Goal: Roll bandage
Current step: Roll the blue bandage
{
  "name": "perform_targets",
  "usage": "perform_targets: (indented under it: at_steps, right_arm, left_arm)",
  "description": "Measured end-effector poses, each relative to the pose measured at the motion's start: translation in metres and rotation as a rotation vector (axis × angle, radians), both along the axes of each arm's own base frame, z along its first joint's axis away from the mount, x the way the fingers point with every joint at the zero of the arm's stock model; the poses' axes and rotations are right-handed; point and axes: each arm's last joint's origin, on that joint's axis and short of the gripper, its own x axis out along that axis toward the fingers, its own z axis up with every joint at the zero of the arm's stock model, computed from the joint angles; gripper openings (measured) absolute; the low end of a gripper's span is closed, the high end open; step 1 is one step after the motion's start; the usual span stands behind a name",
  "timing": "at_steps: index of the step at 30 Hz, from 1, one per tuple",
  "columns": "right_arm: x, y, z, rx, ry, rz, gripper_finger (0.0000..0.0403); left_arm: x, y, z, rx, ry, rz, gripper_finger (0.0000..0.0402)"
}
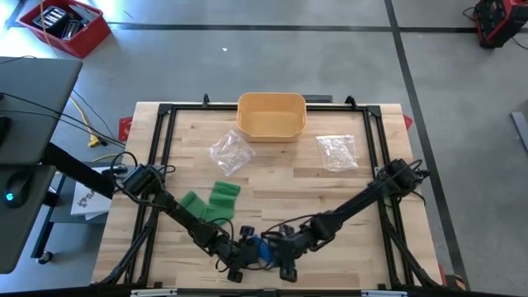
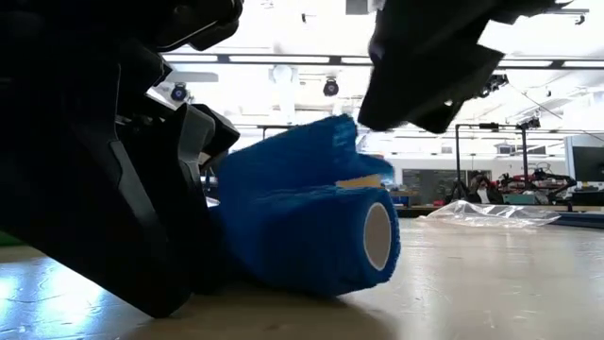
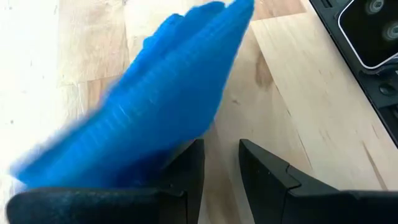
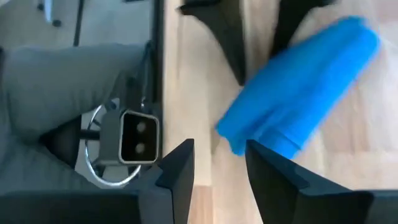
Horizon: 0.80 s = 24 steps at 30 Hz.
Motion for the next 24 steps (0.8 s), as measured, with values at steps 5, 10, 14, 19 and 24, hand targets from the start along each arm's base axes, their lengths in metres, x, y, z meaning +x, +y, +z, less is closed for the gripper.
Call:
perform_targets:
  at_steps: [5,10,14,19,24]
  right_arm:
    - [0.004,-0.001,0.001,-0.032,-0.060,-0.076,0.0133]
    - [0.006,-0.013,-0.004,-0.051,-0.006,-0.282,0.0133]
    - [0.008,-0.018,-0.003,-0.059,-0.012,-0.317,0.0134]
    - [0.000,-0.021,0.016,-0.060,-0.014,-0.315,0.0134]
    - [-0.014,-0.028,0.033,-0.170,-0.016,-0.376,0.0134]
  left_arm:
    - [0.000,0.000,0.000,0.007,-0.006,0.009,0.0097]
    - [0.000,0.000,0.000,0.005,-0.006,0.016,0.0097]
    - [0.000,0.000,0.000,0.006,-0.007,0.016,0.0097]
    - [-0.002,-0.002,0.000,0.012,-0.010,0.015,0.0097]
    - [-0.002,-0.002,0.000,0.023,-0.011,0.003,0.0097]
